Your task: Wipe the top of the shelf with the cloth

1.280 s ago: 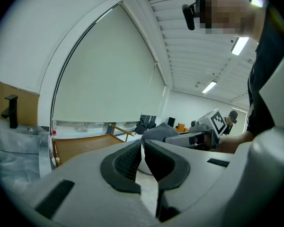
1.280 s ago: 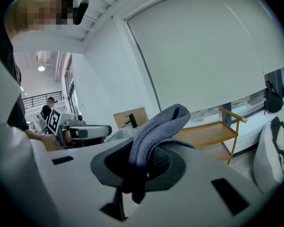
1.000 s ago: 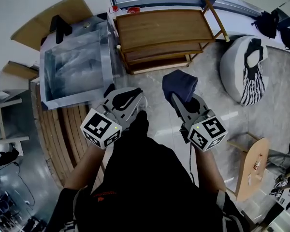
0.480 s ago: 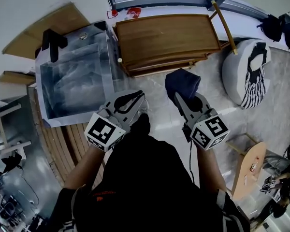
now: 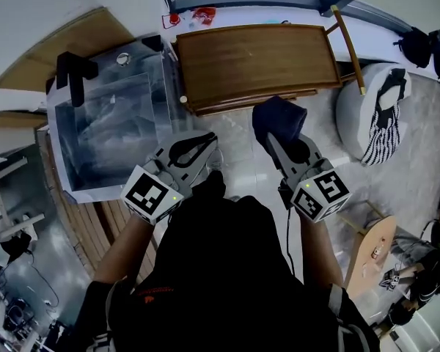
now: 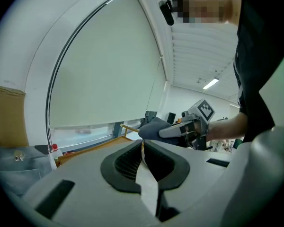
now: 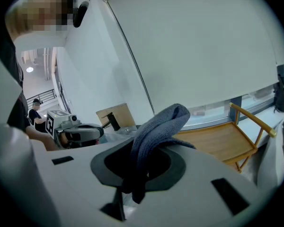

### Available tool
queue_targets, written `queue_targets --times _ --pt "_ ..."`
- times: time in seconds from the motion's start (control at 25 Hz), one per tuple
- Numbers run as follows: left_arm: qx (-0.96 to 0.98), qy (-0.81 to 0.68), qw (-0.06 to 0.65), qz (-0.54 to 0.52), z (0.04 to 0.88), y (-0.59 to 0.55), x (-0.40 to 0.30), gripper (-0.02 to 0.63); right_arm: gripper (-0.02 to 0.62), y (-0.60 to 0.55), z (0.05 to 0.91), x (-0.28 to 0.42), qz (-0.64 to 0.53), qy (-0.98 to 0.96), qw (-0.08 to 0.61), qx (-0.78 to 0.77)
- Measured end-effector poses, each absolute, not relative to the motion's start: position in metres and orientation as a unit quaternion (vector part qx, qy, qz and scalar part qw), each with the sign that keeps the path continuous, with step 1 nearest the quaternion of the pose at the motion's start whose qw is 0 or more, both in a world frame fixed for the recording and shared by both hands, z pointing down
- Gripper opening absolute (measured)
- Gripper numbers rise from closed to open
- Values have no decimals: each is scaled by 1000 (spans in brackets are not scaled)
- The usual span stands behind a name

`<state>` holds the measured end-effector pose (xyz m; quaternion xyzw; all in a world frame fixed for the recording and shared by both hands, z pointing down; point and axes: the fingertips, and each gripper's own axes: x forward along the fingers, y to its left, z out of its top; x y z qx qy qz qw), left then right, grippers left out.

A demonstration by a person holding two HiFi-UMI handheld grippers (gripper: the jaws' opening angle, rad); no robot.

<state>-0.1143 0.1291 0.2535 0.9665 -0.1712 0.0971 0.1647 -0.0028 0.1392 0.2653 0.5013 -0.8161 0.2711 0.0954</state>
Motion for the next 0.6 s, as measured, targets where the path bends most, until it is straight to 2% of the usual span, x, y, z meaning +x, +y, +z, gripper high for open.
queue_targets --times 0.6 --pt "961 -209 164 78 256 92 -132 28 57 84 261 -18 256 -851 114 444"
